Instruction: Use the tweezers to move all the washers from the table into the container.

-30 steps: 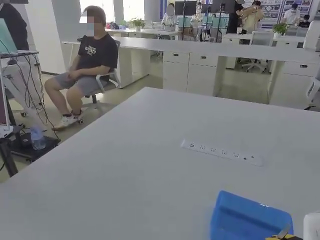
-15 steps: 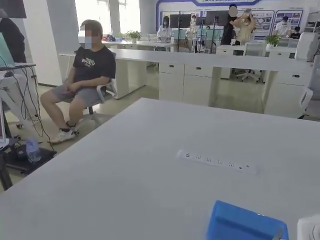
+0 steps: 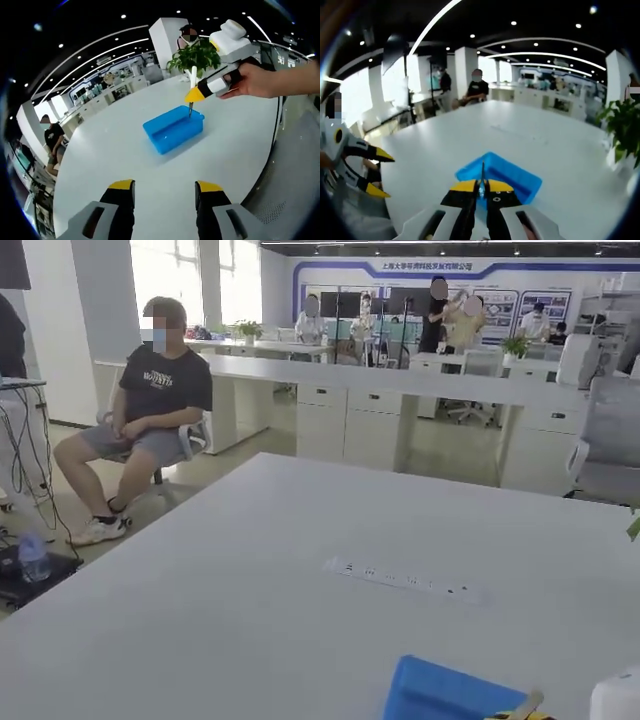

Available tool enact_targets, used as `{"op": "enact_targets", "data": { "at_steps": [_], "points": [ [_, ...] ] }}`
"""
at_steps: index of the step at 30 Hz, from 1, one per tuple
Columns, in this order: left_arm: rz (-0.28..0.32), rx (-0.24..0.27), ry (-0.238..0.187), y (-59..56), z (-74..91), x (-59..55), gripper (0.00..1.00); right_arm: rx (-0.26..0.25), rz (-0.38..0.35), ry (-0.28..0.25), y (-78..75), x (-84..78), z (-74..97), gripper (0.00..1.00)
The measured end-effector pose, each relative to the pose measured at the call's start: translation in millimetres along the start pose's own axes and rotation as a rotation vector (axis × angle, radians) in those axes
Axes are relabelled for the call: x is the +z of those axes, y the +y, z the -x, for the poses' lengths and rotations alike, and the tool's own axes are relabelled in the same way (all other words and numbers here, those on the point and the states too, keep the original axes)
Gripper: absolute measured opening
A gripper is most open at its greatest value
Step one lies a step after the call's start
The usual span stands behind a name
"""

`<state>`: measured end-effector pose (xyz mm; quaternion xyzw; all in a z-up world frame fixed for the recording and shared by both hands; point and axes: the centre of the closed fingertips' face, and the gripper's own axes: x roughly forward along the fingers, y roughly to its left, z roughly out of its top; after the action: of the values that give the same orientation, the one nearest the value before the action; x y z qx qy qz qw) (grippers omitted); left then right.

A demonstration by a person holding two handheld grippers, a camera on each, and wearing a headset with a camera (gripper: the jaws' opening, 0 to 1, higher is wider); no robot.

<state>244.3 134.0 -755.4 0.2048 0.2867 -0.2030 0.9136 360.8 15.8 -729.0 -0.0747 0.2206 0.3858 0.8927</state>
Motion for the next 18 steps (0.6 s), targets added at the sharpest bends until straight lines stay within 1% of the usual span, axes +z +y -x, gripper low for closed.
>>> {"op": "enact_targets", "data": {
  "at_steps": [1, 3, 4, 6, 7, 8, 9, 10, 11, 12, 14, 15, 17, 18],
  "points": [
    [-0.011, -0.016, -0.004, -1.5, -0.4, 5.1, 0.41, 0.007, 0.008, -0.003, 2.3, 2.0, 2.5, 0.03],
    [-0.025, -0.029, -0.010, -2.1, -0.5, 12.6, 0.36, 0.029, 0.020, -0.004, 7.5, 4.9, 6.6, 0.03],
    [-0.034, -0.042, -0.022, -2.8, 0.3, 19.8, 0.34, 0.053, 0.028, -0.002, 12.5, 5.8, 9.4, 0.03],
    [-0.031, -0.081, -0.042, -6.2, 2.8, 32.6, 0.27, 0.077, 0.048, 0.001, 20.6, 6.3, 14.7, 0.03],
    [-0.030, -0.089, -0.057, -6.8, 4.0, 37.9, 0.25, 0.088, 0.057, 0.003, 23.9, 5.9, 16.6, 0.03],
    [-0.035, -0.109, -0.075, -8.1, 5.8, 45.9, 0.24, 0.103, 0.067, 0.005, 28.7, 4.9, 19.5, 0.03],
    [-0.034, -0.122, -0.082, -8.8, 7.1, 50.4, 0.23, 0.111, 0.072, 0.009, 32.0, 4.0, 21.3, 0.03],
    [-0.030, -0.148, -0.098, -10.2, 9.5, 58.6, 0.23, 0.123, 0.079, 0.012, 35.3, 3.1, 23.1, 0.03],
    [-0.027, -0.163, -0.110, -10.8, 11.1, 64.3, 0.21, 0.137, 0.092, 0.015, 39.7, 2.2, 25.9, 0.03],
    [-0.018, -0.174, -0.125, -9.5, 13.3, 72.0, 0.19, 0.146, 0.098, 0.011, 42.6, 2.1, 28.7, 0.03],
    [-0.015, -0.201, -0.161, -10.7, 16.8, 84.0, 0.14, 0.162, 0.101, 0.010, 47.1, 2.2, 32.5, 0.03],
    [-0.012, -0.215, -0.169, -10.8, 18.9, 90.0, 0.12, 0.179, 0.104, 0.011, 50.6, 2.1, 35.0, 0.03],
    [-0.040, -0.265, -0.191, -16.1, 20.8, 99.3, 0.08, 0.195, 0.112, 0.012, 55.2, 1.8, 39.2, 0.03],
    [-0.057, -0.286, -0.195, -19.0, 21.4, 101.8, 0.08, 0.208, 0.122, 0.013, 57.8, 1.5, 40.6, 0.03]
  ]
}}
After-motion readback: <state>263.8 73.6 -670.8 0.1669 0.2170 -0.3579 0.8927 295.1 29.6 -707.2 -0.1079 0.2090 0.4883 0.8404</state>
